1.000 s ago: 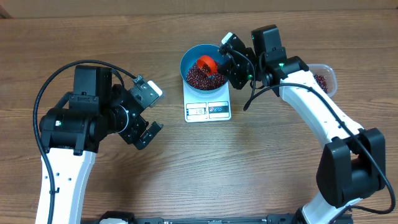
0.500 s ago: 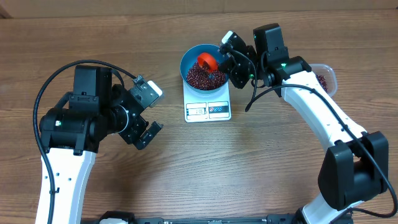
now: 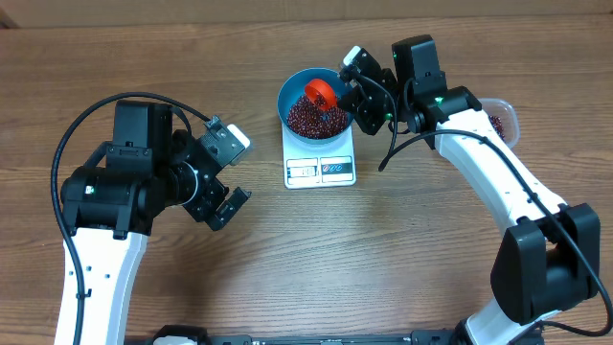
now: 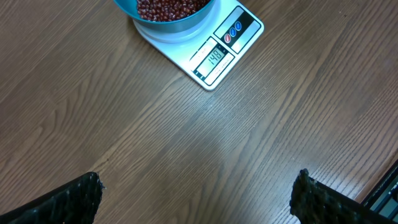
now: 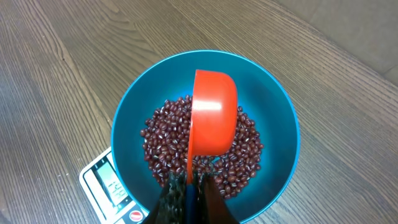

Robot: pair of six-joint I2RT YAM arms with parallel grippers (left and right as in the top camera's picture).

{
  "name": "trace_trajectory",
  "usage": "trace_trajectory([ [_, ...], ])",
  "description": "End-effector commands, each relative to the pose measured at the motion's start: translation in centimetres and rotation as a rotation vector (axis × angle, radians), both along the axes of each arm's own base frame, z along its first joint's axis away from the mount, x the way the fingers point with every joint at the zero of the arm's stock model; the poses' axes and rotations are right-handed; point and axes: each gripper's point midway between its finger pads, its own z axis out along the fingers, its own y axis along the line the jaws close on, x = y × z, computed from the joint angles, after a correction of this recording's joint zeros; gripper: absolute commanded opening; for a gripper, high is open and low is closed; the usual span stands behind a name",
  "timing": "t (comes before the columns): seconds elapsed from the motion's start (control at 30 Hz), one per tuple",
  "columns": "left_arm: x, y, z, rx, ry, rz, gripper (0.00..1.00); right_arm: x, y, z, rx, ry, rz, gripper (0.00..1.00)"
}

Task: Scoop item into bowl and weigh 150g on scale
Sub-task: 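Tilt the scoop with the right gripper, pouring beans into the bowl, then tilt the scoop further in small steps, trickling beans onto the scale bowl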

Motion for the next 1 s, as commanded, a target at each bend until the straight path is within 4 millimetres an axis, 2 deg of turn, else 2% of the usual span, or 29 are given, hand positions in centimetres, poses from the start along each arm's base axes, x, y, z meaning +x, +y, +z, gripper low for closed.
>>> trace_trajectory([
  [0.0, -0.04, -0.07, -0.22, -0.003, 0.01, 0.006, 1.0, 0.05, -0.27, 2.38, 0.024, -0.047, -0.009, 0.04],
  [0.9, -0.03, -0.07, -0.22, -0.003, 0.01, 0.006, 1.0, 0.19, -0.22, 2.41, 0.013, -0.063, -0.005, 0.04],
  [0.97, -0.03, -0.07, -0.22, -0.003, 0.01, 0.006, 1.0, 0.51, -0.66, 2.24, -0.022, -0.086, -0.011, 0.04],
])
